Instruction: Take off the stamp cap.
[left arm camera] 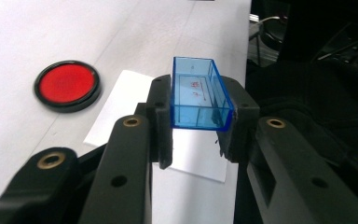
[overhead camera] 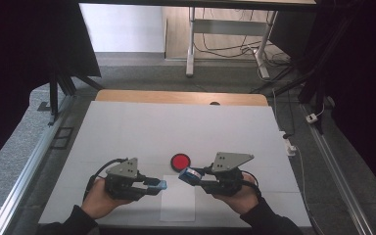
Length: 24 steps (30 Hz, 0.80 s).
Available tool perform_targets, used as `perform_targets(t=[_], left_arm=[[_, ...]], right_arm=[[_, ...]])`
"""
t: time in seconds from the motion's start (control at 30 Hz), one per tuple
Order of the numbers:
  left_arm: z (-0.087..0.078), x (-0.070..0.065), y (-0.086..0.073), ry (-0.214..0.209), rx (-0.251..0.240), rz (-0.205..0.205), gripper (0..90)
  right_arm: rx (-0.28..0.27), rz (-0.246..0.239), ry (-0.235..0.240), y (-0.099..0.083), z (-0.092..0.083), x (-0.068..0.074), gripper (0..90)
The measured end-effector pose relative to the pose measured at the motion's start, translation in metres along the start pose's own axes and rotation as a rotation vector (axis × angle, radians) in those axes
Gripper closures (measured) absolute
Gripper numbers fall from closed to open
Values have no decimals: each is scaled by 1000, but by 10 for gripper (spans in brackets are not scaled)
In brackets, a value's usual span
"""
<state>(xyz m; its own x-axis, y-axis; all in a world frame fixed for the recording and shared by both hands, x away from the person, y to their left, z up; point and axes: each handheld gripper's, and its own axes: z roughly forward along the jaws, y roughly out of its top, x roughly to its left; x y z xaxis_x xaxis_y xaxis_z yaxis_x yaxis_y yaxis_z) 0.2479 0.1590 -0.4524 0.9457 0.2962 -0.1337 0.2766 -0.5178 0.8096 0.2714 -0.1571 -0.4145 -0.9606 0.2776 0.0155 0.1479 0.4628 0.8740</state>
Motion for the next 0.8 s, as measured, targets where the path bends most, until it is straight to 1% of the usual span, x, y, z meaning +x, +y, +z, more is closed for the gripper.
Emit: perform_targets(t=[0.2, 0.37, 0.5, 0.57, 0.67, 0.8], left_arm=[[-15, -6, -8, 19, -38, -39, 682], [-29, -11, -16, 58, -62, -70, 682], [-40, -15, -24, 98, -80, -95, 682], [-45, -18, -29, 133, -87, -115, 681], [-52, -20, -38, 172, -96, -155, 681], [-62, -22, -48, 218, -111, -198, 681]], right_arm=[[7, 8, -14, -1, 0, -1, 708], [12, 15, -22, -1, -1, -2, 708], [13, 17, -29, -2, -2, -3, 708], [15, 18, -36, -2, -2, -4, 708], [16, 21, -45, -3, -3, -4, 708], [19, 24, -52, -4, -3, -5, 708]])
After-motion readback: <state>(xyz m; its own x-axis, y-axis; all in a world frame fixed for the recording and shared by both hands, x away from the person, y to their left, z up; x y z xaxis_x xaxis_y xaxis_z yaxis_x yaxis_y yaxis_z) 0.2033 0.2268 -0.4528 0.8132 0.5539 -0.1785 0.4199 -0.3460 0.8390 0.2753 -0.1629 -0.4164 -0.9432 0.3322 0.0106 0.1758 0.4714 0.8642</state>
